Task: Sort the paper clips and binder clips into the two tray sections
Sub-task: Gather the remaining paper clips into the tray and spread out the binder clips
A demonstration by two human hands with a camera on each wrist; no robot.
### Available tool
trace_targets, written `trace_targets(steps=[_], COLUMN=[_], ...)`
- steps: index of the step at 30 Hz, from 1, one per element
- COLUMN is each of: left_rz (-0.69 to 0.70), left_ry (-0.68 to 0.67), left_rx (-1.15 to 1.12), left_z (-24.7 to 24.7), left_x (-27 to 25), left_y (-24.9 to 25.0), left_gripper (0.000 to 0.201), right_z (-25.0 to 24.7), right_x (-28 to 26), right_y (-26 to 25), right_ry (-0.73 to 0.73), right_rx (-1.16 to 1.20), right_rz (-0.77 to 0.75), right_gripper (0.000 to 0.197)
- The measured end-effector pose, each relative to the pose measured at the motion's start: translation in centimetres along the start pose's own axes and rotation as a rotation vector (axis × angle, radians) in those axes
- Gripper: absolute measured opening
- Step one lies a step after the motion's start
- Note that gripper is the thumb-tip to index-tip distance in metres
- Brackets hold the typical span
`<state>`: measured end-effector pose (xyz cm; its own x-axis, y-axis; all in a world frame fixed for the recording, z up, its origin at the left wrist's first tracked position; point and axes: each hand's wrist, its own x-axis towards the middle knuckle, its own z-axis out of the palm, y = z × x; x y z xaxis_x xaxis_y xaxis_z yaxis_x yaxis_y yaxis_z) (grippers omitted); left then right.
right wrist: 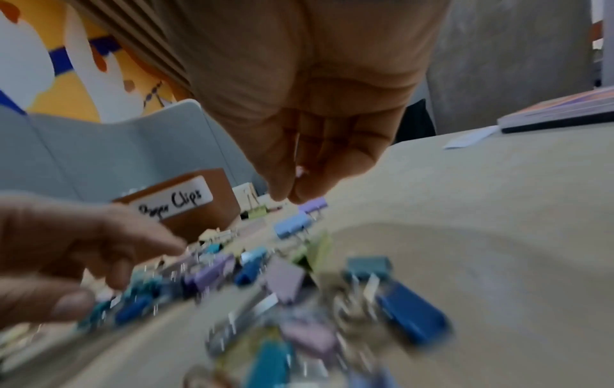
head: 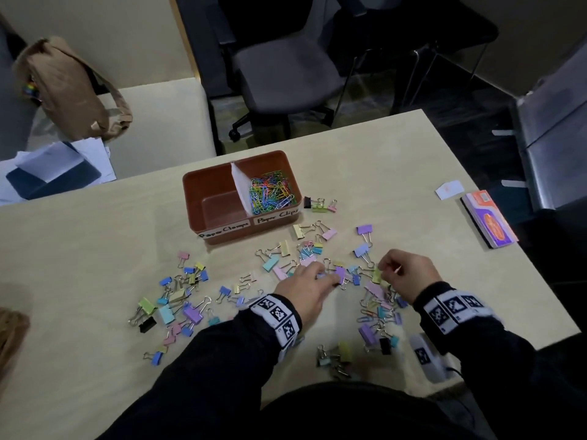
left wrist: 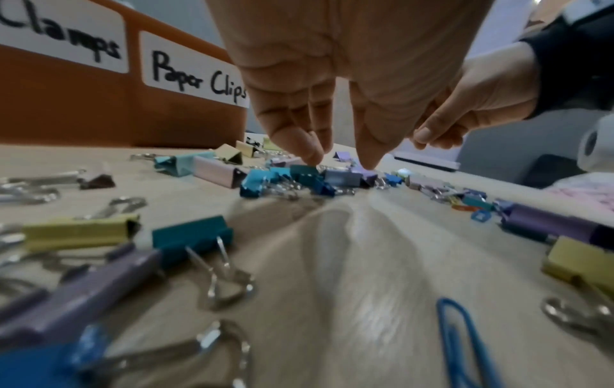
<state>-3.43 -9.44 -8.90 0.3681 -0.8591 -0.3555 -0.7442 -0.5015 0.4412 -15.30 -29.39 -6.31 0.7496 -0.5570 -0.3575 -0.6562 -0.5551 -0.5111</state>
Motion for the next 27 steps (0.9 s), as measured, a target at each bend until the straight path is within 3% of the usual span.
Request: trace_targets(steps=[3,5,8,12,20,23,27], left_rz=[-0.012,-0.056,-0.087,-0.045,0.057,0.087,0.026], left_ry=[-0.042,-0.036,-0.019,-0.040,-0.152,-0.176,-0.141], left_rx=[0.075,0.083,0.084,0.063,0.094,0.150,0.123], left_z=[0.1,0.0,0.1,0.3,1.7,2.4,2.5], left_x=[-0.2,-0.6,-1.2,-1.5,-1.9,-2.1,-2.1], left_y=[-0.1,-0.4,-0.7,0.4,2.8,3.0,2.3], left_gripper=[0.046,0.045,0.048,0.044,0.070,0.067,0.055], right_z=[0.9,1.6,2.6,3.7,5.1,5.5,5.6], right_x=[-1.2,-1.7,-2.2,-2.7,-3.1,-3.4,-3.7], right_y=[0.7,0.6,0.3,0.1,-0.3,-0.5,0.0], right_ry=[-0.163,-0.291,-0.367,-0.328,-0.269,-0.240,-0.192], right_rx=[-0.049,-0.123,-0.322,-0.478,-0.496,-0.448,-0.314], right_rz=[-0.024,-0.040,-0.115,-0.224,-0.249,-0.211,-0.222], right_gripper=[0.026,0.019,0.010,0.021,0.021,0.023,0.024])
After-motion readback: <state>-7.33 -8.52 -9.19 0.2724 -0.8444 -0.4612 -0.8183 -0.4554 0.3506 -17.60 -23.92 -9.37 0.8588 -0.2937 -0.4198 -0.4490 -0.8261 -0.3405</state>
